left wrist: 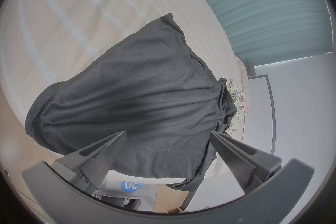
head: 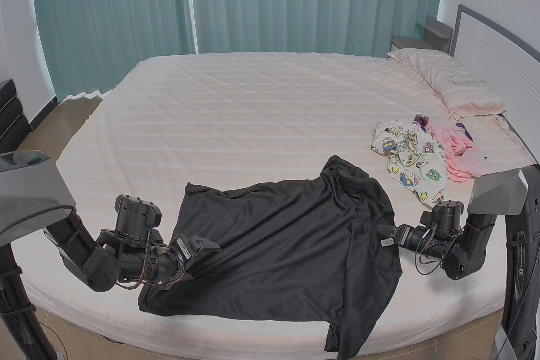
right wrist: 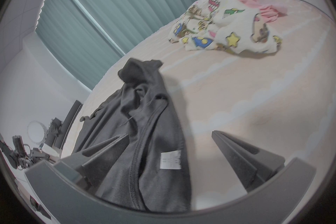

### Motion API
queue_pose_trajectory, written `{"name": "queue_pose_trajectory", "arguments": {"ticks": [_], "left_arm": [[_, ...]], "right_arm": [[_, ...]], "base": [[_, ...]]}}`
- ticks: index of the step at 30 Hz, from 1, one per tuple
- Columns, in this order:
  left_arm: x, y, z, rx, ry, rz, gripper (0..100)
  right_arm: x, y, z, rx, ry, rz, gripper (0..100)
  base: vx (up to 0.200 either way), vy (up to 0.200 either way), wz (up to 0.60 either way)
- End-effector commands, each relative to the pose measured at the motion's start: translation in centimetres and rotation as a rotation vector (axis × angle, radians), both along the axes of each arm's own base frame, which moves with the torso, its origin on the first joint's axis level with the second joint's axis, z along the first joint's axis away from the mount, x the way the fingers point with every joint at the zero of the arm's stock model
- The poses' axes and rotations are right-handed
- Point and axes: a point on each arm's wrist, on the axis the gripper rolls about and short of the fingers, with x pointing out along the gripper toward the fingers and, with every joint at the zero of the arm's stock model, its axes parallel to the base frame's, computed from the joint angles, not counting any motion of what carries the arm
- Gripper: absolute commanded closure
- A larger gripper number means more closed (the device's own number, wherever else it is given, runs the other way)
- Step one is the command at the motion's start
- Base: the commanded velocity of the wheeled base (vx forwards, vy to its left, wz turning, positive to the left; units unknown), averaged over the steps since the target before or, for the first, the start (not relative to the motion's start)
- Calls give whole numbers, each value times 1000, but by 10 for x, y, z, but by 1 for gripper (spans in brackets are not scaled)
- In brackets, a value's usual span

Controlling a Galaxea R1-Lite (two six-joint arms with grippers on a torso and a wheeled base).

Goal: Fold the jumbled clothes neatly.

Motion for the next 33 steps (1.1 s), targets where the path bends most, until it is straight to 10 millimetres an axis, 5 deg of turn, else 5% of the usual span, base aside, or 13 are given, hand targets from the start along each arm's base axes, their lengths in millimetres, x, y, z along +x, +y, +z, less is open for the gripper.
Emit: {"name": "queue_pose_trajectory", "arguments": {"ticks": [1,6,23,33], "left_arm": [[1,0,-4,4,11,1,0],[1,0,-4,4,13,2,0],[2,0,-8,8,24,5,0],[3,-1,-10,11,32,4,0]], "right_arm": [[-2,5,-12,-10,30,21,100],[-4,1,-23,-49,75,25,100],[4,-68,0,-38,-28,-164,100],[13,-77,-1,-18,-53,-157,100]], "base": [[0,0,0],[0,0,0],[0,0,0],[0,0,0]]}}
